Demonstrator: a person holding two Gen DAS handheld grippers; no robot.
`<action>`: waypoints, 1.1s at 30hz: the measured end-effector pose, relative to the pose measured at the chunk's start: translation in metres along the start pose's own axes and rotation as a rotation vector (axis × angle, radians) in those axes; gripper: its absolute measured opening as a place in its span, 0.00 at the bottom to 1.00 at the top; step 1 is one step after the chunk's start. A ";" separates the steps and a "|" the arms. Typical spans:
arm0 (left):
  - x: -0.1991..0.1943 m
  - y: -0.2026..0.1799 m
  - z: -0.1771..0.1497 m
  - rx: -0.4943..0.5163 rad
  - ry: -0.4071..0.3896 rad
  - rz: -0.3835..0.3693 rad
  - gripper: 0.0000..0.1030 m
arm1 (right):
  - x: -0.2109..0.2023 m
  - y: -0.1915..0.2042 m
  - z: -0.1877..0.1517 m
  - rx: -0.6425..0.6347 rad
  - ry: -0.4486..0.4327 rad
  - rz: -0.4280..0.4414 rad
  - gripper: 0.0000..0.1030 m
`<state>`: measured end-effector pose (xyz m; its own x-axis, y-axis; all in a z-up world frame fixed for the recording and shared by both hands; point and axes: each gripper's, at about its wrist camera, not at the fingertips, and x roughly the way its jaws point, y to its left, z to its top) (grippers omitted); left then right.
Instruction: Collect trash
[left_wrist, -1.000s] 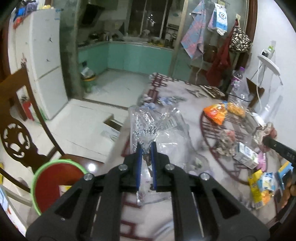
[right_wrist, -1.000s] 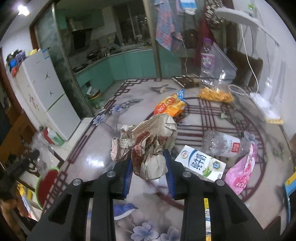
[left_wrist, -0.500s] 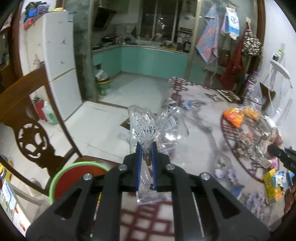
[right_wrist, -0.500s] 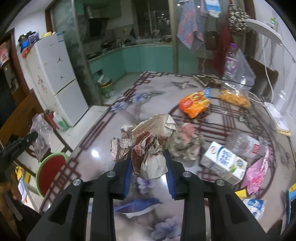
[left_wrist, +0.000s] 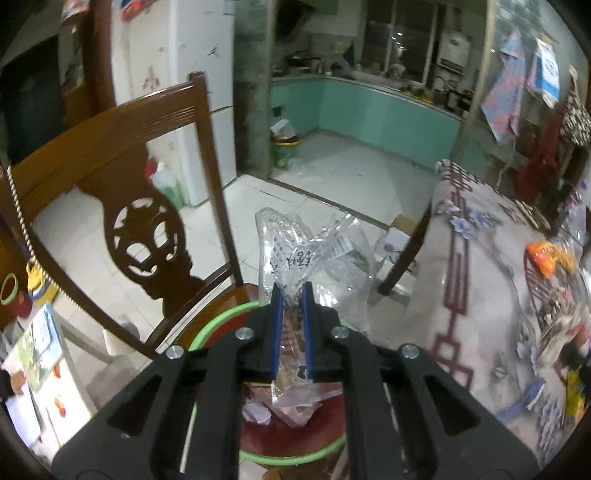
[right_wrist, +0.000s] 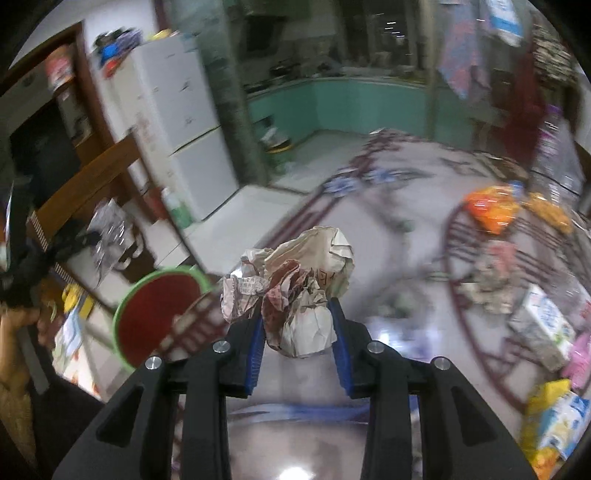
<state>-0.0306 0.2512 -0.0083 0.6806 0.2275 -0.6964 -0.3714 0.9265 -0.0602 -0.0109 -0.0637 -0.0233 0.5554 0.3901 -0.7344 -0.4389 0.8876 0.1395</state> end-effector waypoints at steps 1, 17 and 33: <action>0.001 0.003 -0.001 0.000 0.001 0.008 0.09 | 0.008 0.010 0.000 -0.022 0.017 0.007 0.32; 0.011 0.033 -0.002 -0.071 0.032 0.040 0.10 | 0.080 0.121 0.019 -0.079 0.103 0.261 0.33; 0.016 0.033 -0.003 -0.064 0.052 0.049 0.10 | 0.112 0.138 0.015 -0.088 0.167 0.265 0.33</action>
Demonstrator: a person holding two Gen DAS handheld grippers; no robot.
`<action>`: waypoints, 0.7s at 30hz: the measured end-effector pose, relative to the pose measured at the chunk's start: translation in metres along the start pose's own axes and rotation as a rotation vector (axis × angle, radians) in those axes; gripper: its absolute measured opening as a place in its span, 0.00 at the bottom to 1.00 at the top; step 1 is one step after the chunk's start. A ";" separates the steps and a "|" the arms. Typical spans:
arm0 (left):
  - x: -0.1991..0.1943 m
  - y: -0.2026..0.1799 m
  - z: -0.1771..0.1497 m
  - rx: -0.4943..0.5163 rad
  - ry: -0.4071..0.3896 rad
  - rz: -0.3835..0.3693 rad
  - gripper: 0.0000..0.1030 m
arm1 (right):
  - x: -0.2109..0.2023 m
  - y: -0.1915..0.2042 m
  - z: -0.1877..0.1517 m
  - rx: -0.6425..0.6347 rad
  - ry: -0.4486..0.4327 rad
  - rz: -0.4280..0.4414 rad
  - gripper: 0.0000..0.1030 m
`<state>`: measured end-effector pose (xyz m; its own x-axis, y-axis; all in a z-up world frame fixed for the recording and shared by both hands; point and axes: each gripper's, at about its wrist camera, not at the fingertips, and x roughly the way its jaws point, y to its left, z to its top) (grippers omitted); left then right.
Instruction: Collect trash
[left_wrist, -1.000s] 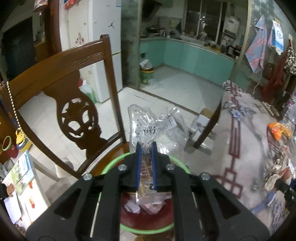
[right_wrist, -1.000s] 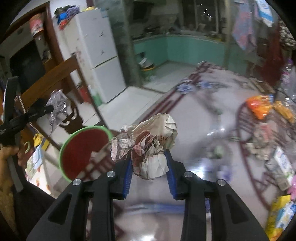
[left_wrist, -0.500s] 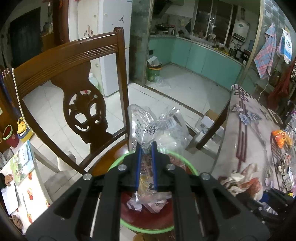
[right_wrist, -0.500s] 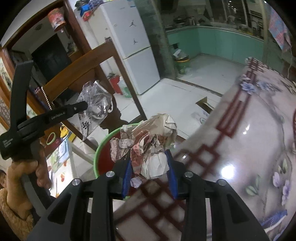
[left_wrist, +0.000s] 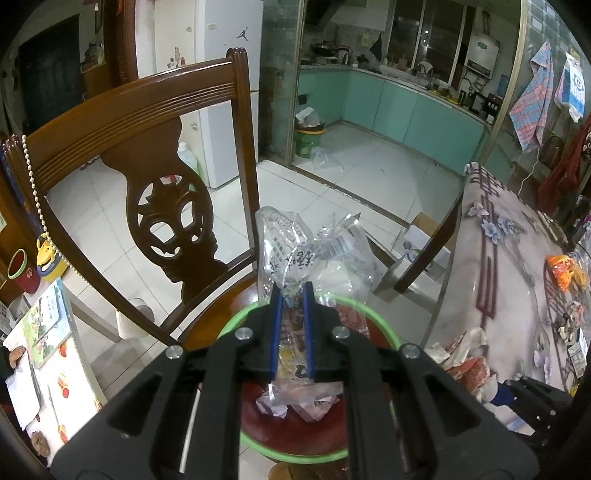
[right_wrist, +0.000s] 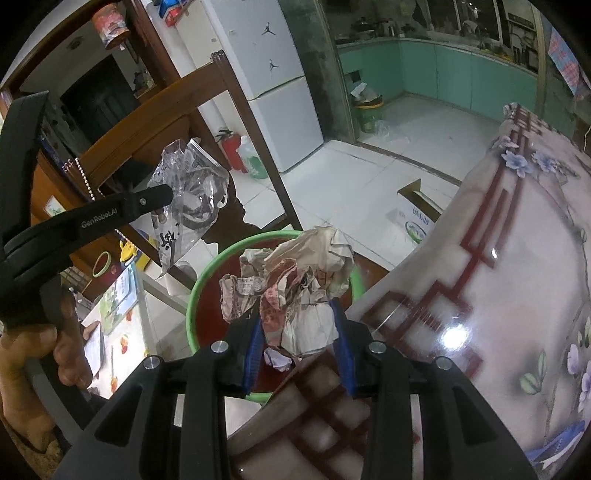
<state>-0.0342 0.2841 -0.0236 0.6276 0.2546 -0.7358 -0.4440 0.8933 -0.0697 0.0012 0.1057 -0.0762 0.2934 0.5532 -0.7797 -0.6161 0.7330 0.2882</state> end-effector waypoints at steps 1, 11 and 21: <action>0.000 0.000 0.000 0.001 -0.001 0.000 0.10 | 0.001 0.000 0.000 0.001 0.002 0.002 0.33; 0.001 0.000 0.000 0.006 0.001 0.003 0.10 | 0.002 0.010 0.001 -0.022 -0.005 0.005 0.34; 0.002 0.003 0.001 -0.005 -0.003 0.032 0.21 | 0.008 0.018 -0.002 -0.040 0.002 -0.008 0.61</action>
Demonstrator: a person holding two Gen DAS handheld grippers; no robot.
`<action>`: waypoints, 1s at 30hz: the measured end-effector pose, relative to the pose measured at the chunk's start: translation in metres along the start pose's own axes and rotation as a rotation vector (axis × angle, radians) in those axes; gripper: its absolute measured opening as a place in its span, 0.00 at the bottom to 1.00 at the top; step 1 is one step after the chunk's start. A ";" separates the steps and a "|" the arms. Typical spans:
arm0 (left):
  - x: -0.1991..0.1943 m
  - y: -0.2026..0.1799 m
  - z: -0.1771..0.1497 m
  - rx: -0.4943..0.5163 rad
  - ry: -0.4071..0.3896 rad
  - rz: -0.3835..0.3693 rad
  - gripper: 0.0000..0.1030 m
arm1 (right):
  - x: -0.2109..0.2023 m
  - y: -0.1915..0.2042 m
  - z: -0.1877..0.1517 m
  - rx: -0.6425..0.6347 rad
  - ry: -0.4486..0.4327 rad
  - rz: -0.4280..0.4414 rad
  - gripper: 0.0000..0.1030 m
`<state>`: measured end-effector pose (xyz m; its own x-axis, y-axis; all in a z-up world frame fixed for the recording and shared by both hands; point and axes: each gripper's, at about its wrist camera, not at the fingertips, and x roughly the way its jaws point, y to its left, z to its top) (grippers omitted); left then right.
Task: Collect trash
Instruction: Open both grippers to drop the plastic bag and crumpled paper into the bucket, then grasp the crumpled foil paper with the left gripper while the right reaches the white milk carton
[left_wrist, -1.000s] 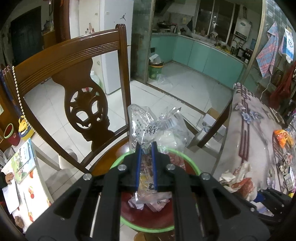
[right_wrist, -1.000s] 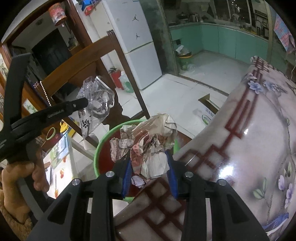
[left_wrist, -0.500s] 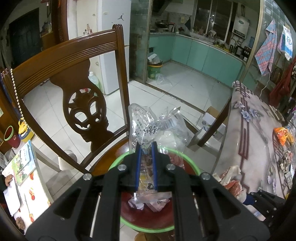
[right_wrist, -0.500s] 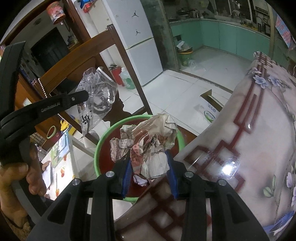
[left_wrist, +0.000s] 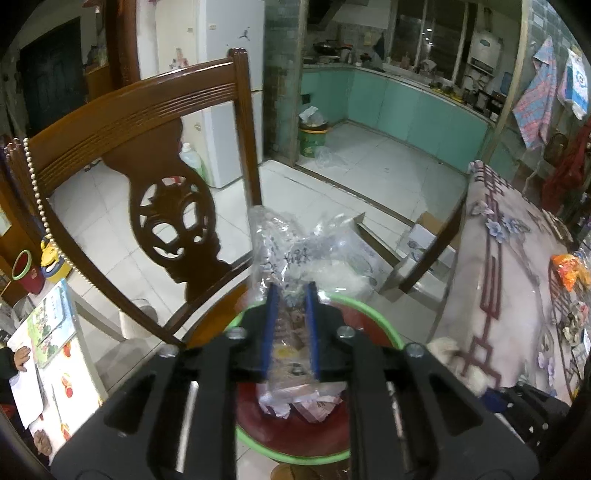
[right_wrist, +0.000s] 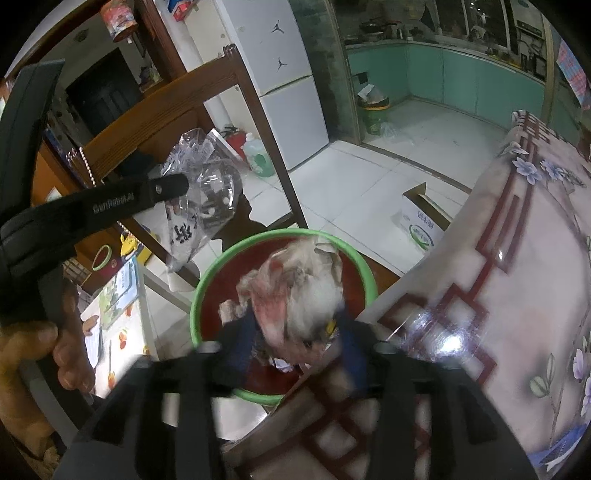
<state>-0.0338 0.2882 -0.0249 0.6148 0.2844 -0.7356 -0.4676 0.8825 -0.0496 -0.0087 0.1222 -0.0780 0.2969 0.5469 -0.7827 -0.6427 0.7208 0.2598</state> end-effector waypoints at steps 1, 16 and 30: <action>0.000 0.002 0.001 -0.008 -0.004 0.006 0.26 | -0.001 0.000 -0.001 0.001 -0.006 -0.003 0.61; -0.001 -0.046 -0.003 0.090 0.018 -0.053 0.71 | -0.096 -0.063 -0.029 0.050 -0.054 -0.156 0.77; -0.022 -0.154 -0.022 0.193 0.051 -0.221 0.82 | -0.249 -0.250 -0.077 0.318 -0.112 -0.501 0.88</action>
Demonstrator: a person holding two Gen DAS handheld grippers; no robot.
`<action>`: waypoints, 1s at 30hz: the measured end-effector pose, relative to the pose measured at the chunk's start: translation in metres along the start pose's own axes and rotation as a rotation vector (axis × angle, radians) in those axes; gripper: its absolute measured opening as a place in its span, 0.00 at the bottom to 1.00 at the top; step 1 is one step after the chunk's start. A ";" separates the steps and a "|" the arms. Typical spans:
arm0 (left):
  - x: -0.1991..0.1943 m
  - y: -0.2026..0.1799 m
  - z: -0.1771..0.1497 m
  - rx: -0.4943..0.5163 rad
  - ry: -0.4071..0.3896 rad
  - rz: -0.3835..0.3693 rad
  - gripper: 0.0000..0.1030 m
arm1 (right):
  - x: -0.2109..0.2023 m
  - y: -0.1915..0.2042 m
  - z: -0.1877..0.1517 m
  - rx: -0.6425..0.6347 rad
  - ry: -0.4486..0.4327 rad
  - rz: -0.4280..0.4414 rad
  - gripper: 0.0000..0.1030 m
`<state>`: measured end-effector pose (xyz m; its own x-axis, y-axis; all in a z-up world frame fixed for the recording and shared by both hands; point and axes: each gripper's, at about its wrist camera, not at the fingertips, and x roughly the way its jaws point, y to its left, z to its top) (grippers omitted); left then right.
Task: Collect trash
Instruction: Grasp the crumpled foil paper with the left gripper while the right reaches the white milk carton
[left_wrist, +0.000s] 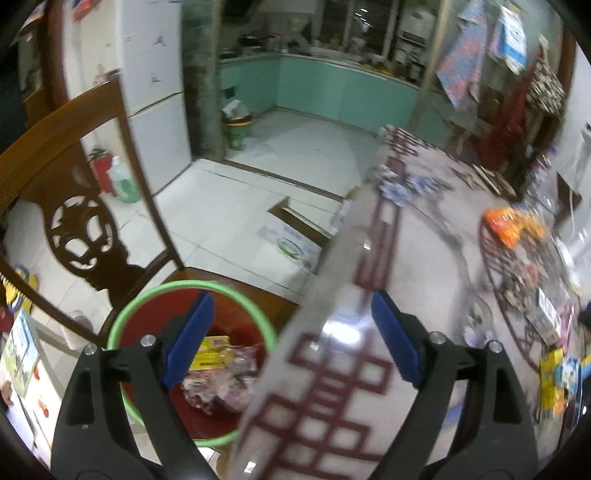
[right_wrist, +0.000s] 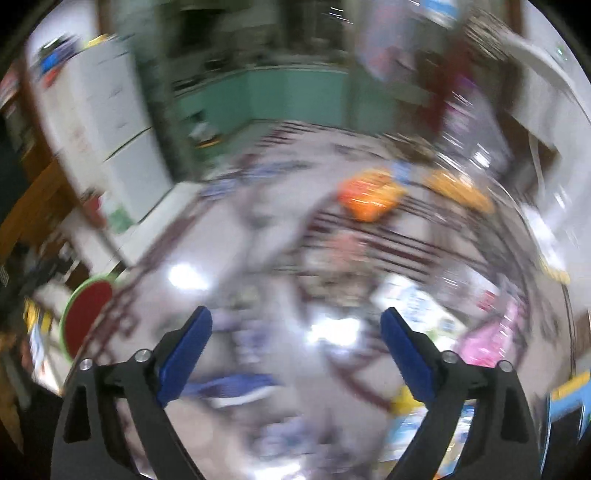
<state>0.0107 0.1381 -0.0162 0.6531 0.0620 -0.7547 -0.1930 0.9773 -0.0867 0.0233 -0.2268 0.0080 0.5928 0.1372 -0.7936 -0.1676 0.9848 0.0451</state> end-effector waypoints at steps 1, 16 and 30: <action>0.000 -0.008 -0.001 0.015 0.003 -0.007 0.82 | 0.010 -0.020 0.002 0.028 0.033 -0.024 0.88; 0.022 -0.112 -0.023 0.219 0.094 -0.106 0.87 | 0.112 -0.115 -0.016 -0.021 0.318 -0.106 0.90; 0.034 -0.144 -0.036 0.320 0.103 -0.073 0.88 | 0.085 -0.092 -0.013 0.078 0.240 0.109 0.55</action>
<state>0.0349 -0.0078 -0.0527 0.5759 -0.0150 -0.8174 0.1015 0.9934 0.0533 0.0790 -0.3074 -0.0716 0.3691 0.2225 -0.9024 -0.1532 0.9722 0.1770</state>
